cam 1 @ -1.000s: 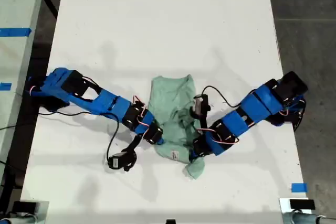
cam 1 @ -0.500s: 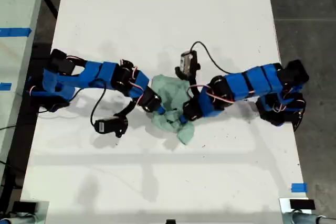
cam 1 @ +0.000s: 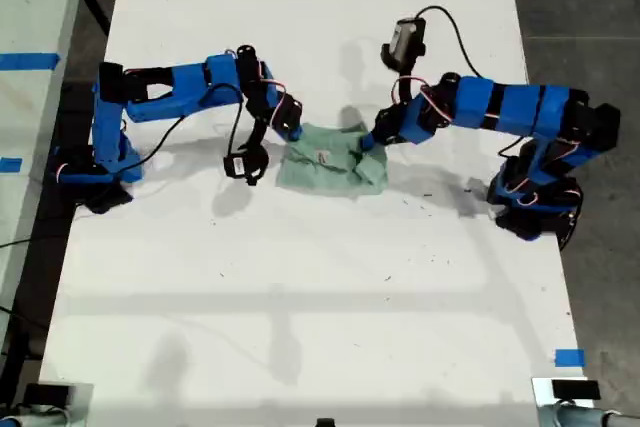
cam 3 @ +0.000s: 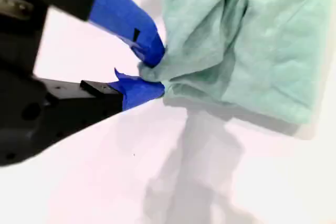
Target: Fold tshirt
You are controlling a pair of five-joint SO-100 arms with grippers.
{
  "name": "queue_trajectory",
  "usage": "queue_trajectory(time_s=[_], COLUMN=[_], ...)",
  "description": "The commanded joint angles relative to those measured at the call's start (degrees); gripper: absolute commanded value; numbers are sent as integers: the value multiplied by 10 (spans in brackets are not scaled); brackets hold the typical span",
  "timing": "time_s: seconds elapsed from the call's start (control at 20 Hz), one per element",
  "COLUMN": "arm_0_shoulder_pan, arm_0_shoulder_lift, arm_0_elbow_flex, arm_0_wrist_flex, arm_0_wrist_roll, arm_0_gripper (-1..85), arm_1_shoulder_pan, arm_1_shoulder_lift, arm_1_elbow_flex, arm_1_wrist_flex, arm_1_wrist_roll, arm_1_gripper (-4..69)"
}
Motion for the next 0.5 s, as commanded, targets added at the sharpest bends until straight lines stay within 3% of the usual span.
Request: queue_trajectory(time_s=[0.0, 0.05, 0.1, 0.25, 0.45], arm_0_shoulder_pan=[-82, -97, -104, -92, -62], arm_0_shoulder_lift=[-47, -62, -59, 67, 264], arm_0_elbow_flex=[-49, -79, -96, -91, -38], arm_0_wrist_flex=[-12, 4, 25, 93, 168], arm_0_wrist_roll=[16, 20, 20, 16, 2], arm_0_gripper=[105, 143, 178, 230, 220], arm_1_shoulder_pan=[79, 93, 96, 95, 113], arm_1_shoulder_lift=[28, 29, 41, 187, 409], arm_1_elbow_flex=[63, 64, 54, 32, 1], arm_1_wrist_flex=[-73, -64, -38, 61, 211], arm_1_wrist_roll=[-23, -29, -33, -26, 16], arm_1_gripper=[271, 345, 340, 251, 214])
